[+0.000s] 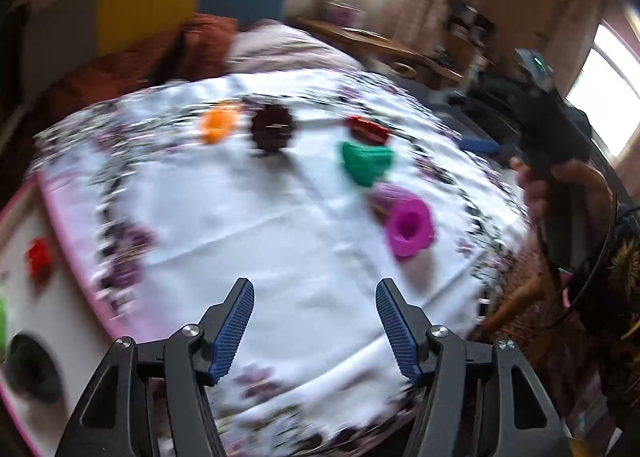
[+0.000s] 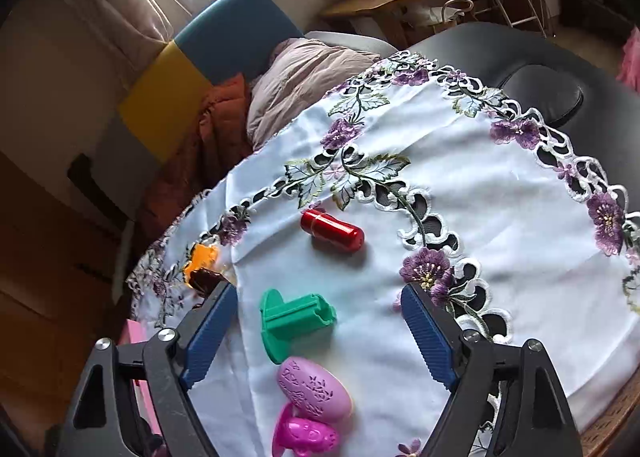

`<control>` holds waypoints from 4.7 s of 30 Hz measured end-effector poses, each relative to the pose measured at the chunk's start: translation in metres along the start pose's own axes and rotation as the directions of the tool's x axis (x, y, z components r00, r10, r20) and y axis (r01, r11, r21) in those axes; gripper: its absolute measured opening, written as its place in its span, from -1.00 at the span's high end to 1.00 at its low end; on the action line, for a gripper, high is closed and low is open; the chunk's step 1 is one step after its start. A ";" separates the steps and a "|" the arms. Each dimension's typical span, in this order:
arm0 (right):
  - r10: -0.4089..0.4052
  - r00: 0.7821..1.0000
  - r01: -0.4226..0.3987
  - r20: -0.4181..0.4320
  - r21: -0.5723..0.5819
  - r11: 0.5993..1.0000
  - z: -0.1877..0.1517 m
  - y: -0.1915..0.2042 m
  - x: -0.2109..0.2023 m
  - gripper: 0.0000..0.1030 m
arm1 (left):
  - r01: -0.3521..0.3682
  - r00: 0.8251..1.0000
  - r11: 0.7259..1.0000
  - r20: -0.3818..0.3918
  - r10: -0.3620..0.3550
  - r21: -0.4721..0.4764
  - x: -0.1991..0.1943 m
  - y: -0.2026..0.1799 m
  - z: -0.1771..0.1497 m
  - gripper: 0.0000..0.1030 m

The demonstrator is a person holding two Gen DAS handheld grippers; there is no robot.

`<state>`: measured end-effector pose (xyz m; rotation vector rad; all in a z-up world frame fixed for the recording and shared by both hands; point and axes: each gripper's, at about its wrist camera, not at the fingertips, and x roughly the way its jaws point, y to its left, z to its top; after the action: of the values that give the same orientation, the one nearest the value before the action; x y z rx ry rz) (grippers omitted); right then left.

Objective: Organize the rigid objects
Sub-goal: 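Move both tools from the tray back over the toys on the cloth, then grasp the magenta cup-shaped toy with the left tool, then grasp the red cylinder with the right tool while the left tool holds the magenta toy, then carry the magenta toy into the tray and open the left tool while the right tool holds the red cylinder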

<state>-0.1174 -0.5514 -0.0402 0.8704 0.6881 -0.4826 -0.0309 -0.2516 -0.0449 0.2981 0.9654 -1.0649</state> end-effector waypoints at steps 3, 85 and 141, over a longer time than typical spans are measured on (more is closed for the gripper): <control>0.013 1.000 -0.013 -0.008 -0.015 1.000 -0.001 0.004 0.001 -0.65 | 0.057 0.998 0.996 -0.015 -0.056 0.064 0.016 -0.025 0.007 -0.25; -0.278 0.950 0.232 -0.144 -0.272 0.934 0.018 0.082 0.144 -0.46 | 0.043 0.998 0.999 0.044 -0.042 -0.026 0.053 0.012 -0.021 -0.11; -0.386 0.913 0.274 -0.128 -0.508 0.817 -0.017 0.086 0.159 -0.46 | -0.158 0.941 0.901 0.215 0.261 -0.404 -0.094 0.130 -0.032 -0.11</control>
<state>0.0410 -0.5062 -0.1167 0.3276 1.1286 -0.4965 0.0490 -0.1109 -0.0185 -0.0626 0.8539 -0.6757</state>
